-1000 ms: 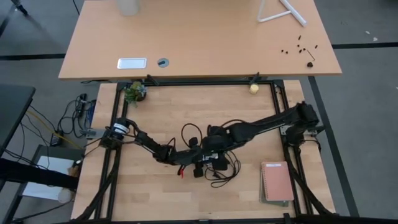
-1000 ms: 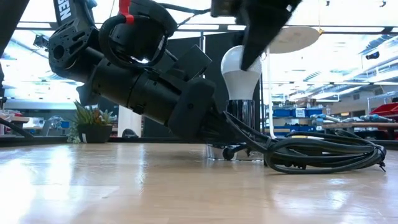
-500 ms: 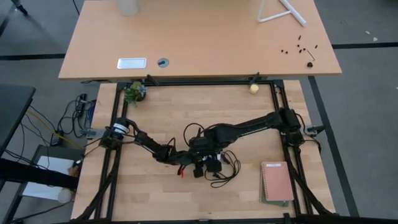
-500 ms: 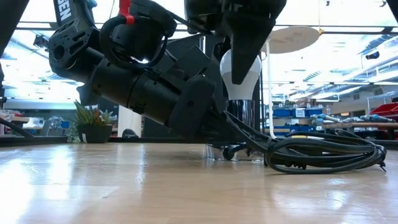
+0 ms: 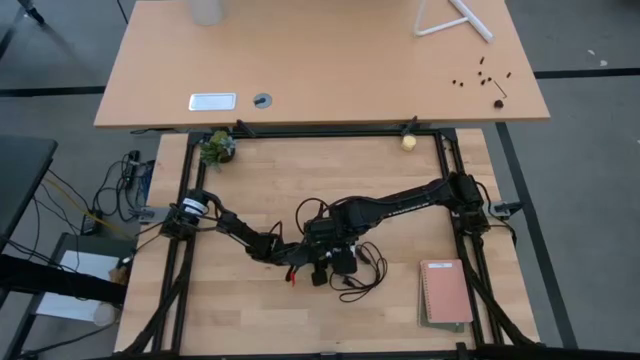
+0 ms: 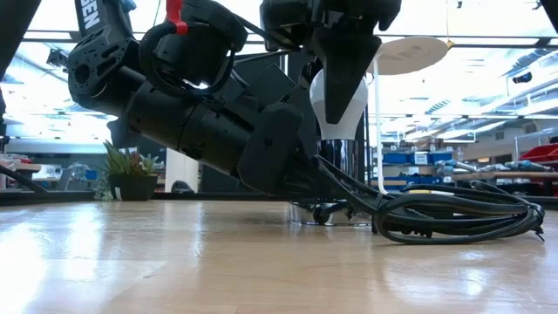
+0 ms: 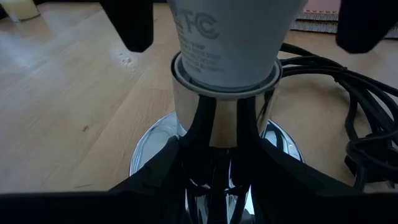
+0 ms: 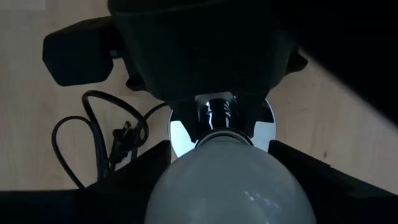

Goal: Screw lightbulb
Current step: Insert the lightbulb into the lamp

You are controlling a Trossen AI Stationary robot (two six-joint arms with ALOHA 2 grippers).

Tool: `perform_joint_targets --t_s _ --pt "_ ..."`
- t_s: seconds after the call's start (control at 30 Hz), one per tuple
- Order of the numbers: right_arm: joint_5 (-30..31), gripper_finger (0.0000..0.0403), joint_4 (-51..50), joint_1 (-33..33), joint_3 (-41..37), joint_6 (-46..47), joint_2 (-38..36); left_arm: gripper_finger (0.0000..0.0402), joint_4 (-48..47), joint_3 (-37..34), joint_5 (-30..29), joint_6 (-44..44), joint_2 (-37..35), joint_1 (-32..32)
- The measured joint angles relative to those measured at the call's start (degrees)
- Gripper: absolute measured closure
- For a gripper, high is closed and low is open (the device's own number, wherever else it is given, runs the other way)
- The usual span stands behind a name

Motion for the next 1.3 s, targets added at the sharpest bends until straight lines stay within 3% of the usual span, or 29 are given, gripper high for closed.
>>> perform_joint_targets --t_s 0.53,0.97,1.1,1.3 --pt "-0.17 0.0135 -0.8 -2.34 0.0 25.95 0.0 0.0221 2.05 -0.13 -2.1 -4.59 0.11 -0.08" --pt "2.1 0.013 0.79 -2.8 -0.82 50.25 -0.05 0.0221 3.86 -0.66 -5.62 -2.63 0.2 -0.04" --pt "1.45 0.013 1.43 -3.05 -0.9 48.88 -0.04 0.0221 3.91 -0.66 -6.14 -0.61 0.2 -0.07" --pt "1.01 0.0105 3.43 -3.26 -0.77 32.08 -0.71 0.0221 3.66 -0.59 -5.94 0.16 0.14 -0.11"
